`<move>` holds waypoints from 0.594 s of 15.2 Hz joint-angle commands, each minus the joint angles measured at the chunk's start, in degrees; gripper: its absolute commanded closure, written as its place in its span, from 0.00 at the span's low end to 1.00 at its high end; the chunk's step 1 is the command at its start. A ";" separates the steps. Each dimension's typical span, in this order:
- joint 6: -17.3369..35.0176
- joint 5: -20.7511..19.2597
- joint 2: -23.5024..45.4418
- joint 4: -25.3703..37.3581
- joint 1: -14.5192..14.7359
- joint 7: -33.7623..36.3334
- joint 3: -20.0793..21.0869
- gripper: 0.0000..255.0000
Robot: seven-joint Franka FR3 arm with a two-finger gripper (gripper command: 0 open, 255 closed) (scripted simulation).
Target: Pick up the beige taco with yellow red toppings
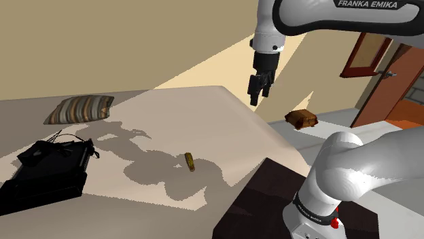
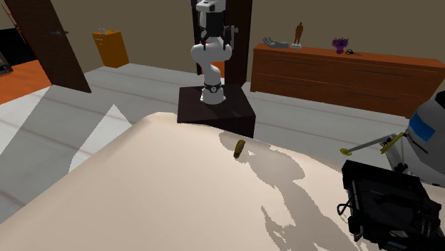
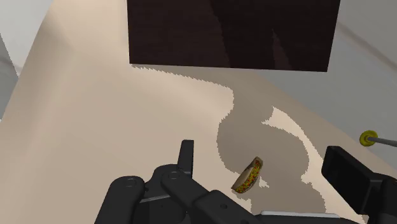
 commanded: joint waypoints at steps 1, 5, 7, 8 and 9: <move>0.00 0.00 0.00 0.00 0.00 0.00 0.00 0.00; 8.45 1.92 2.76 -4.96 -0.31 4.67 1.89 0.00; 12.82 2.81 4.75 -6.95 -0.44 6.92 2.85 0.00; 15.04 3.23 5.91 -7.81 -0.50 8.04 3.33 0.00; 17.28 3.63 7.17 -8.58 -0.56 9.14 3.81 0.00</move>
